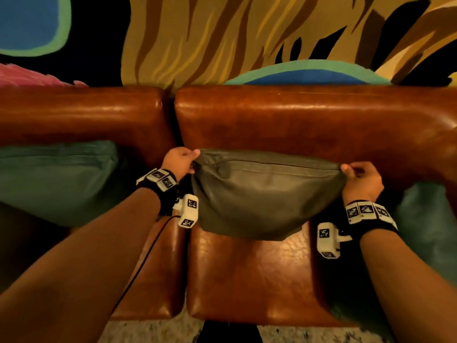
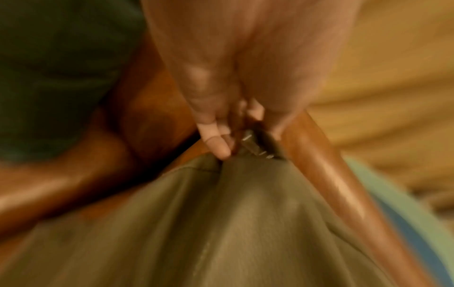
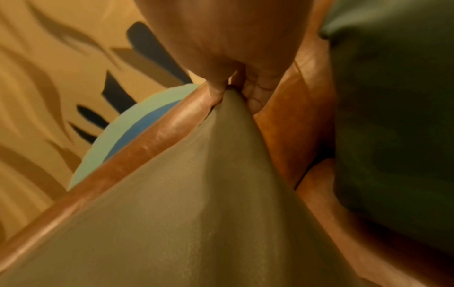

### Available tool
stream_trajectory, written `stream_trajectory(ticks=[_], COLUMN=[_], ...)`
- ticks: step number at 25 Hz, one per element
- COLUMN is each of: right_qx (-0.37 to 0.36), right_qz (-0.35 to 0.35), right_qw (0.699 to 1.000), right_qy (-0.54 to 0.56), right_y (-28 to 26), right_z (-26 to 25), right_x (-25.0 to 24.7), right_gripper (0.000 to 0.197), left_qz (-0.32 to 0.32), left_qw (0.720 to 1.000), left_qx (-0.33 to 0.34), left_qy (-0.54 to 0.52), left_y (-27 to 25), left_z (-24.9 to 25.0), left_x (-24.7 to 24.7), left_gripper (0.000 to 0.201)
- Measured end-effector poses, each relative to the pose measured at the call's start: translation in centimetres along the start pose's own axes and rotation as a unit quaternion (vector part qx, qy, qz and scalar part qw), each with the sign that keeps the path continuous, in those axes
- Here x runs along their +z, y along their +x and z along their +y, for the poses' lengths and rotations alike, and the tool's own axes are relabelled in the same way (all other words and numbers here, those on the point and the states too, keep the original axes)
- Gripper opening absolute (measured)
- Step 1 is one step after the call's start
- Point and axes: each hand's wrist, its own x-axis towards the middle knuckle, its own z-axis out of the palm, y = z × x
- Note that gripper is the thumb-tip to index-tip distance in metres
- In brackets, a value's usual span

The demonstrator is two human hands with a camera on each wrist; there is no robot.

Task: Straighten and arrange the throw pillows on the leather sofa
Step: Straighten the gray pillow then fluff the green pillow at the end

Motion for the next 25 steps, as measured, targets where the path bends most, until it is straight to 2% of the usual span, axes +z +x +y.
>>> stream_trajectory(ticks=[2, 4, 6, 8, 9, 10, 11, 13, 14, 16, 17, 20, 22, 25], right_qx=[-0.003, -0.028, -0.062, -0.066, -0.062, -0.056, -0.052, -0.059, -0.061, -0.049, -0.038, -0.049, -0.068, -0.069], right_qz=[-0.014, -0.046, -0.094, -0.123, -0.135, -0.143, -0.145, -0.142, -0.134, -0.124, -0.123, -0.119, -0.128, -0.126], right_qw=[1.0, 0.998, 0.993, 0.99, 0.988, 0.987, 0.987, 0.987, 0.989, 0.991, 0.991, 0.99, 0.989, 0.989], right_qy=[0.021, 0.043, 0.046, 0.035, 0.032, 0.043, 0.052, 0.04, 0.019, -0.016, -0.027, -0.059, -0.04, -0.033], right_y=[-0.4, -0.9, -0.6, 0.2, 0.4, 0.3, 0.1, -0.4, -0.5, -0.2, -0.1, -0.4, -0.4, -0.7], right_z=[0.0, 0.0, 0.2, 0.4, 0.4, 0.1, -0.3, -1.0, -1.1, -0.9, -0.8, -1.0, -1.1, -1.1], right_x=[0.2, 0.5, 0.7, 0.9, 1.1, 1.4, 1.8, 2.3, 2.2, 1.8, 1.6, 1.6, 2.0, 1.9], right_gripper=[0.02, 0.02, 0.024, 0.03, 0.034, 0.037, 0.04, 0.04, 0.038, 0.037, 0.037, 0.031, 0.026, 0.025], left_qz=[0.015, 0.026, 0.039, 0.01, -0.035, -0.081, -0.1, -0.053, -0.037, -0.063, -0.073, -0.046, -0.044, -0.098], left_qw=[0.997, 0.978, 0.969, 0.984, 0.991, 0.992, 0.988, 0.976, 0.974, 0.984, 0.98, 0.935, 0.928, 0.916], left_qx=[0.008, -0.003, 0.017, 0.042, 0.03, 0.019, 0.032, 0.089, 0.097, 0.072, 0.069, 0.127, 0.14, 0.117], left_qy=[0.078, 0.207, 0.245, 0.175, 0.126, 0.097, 0.109, 0.192, 0.2, 0.154, 0.174, 0.329, 0.343, 0.371], left_y=[0.0, -0.7, -0.8, -0.3, -0.5, -0.9, -0.9, -0.6, -0.3, -0.3, -0.4, -1.0, -1.5, -1.9], left_z=[0.3, 0.8, 0.4, -0.5, -0.9, -1.3, -1.7, -2.2, -2.5, -2.5, -2.6, -2.7, -2.5, -2.4], left_x=[-1.2, -1.7, -2.5, -3.6, -3.9, -3.8, -3.6, -3.7, -4.1, -5.6, -6.2, -6.4, -6.2, -6.6], left_gripper=[0.053, 0.065, 0.074, 0.063, 0.053, 0.054, 0.059, 0.053, 0.045, 0.033, 0.033, 0.043, 0.04, 0.038])
